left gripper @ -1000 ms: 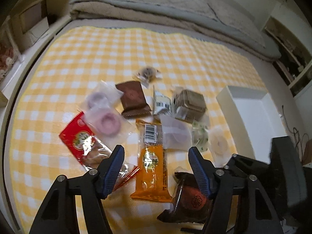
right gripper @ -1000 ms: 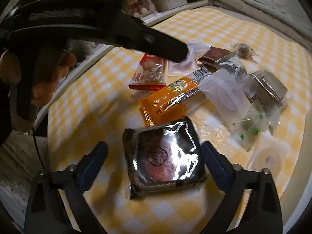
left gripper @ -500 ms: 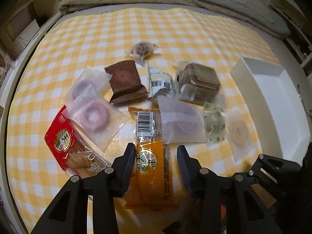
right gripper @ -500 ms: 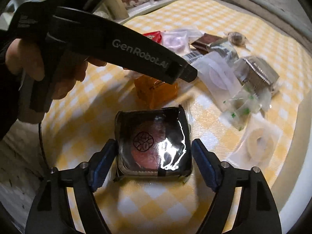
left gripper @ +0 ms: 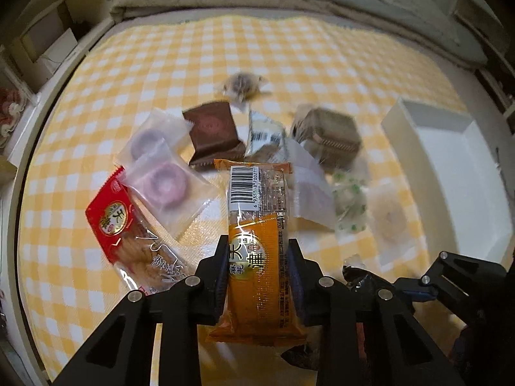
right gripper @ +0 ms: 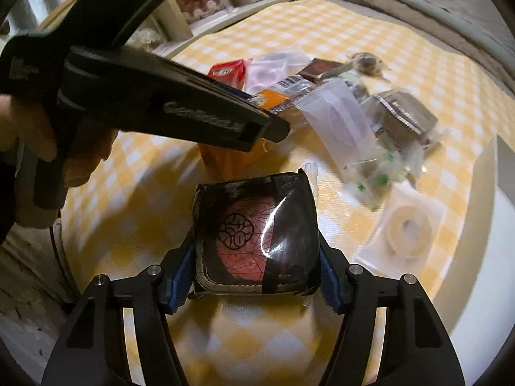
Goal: Organize snacks
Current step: 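Carry both snacks into the white tray and open both tools to release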
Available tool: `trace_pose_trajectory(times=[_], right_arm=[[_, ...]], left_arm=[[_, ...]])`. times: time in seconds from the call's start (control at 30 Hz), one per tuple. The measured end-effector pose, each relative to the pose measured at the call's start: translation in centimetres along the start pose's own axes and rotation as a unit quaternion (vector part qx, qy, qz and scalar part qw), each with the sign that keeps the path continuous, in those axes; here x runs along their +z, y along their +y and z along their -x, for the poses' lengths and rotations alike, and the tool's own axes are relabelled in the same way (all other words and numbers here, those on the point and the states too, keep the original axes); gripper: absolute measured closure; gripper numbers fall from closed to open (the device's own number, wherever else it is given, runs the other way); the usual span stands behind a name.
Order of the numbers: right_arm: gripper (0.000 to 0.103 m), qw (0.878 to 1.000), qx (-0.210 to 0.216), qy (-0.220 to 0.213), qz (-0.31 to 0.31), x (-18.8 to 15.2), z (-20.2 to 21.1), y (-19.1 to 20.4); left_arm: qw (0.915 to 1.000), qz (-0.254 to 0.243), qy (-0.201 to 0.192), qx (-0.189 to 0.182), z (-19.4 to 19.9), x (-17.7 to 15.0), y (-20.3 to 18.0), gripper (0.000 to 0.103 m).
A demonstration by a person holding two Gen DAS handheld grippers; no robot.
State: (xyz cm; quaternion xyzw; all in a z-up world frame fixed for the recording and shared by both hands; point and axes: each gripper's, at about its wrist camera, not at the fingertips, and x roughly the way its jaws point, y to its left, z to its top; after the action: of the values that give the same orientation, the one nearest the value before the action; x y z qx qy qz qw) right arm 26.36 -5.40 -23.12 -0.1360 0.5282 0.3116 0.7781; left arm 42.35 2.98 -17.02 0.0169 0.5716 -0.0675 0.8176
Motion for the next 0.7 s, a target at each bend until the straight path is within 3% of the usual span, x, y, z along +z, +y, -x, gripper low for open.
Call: trace_pose_trajectory(times=[0.3,0.7], right_arm=[[0.037,0.999,-0.025,-0.039,0.005,0.2,5.8,1.3],[0.037,0.995,-0.078,-0.068,0.003,-0.1,11.0,1.4]], left_arm=[[0.9957,0.03,-0.075,-0.045,7.5,-1.6,0.4,0.071],[0.9803,0.064,-0.169,-0.081,16.3,-5.1,1.4,0.071]])
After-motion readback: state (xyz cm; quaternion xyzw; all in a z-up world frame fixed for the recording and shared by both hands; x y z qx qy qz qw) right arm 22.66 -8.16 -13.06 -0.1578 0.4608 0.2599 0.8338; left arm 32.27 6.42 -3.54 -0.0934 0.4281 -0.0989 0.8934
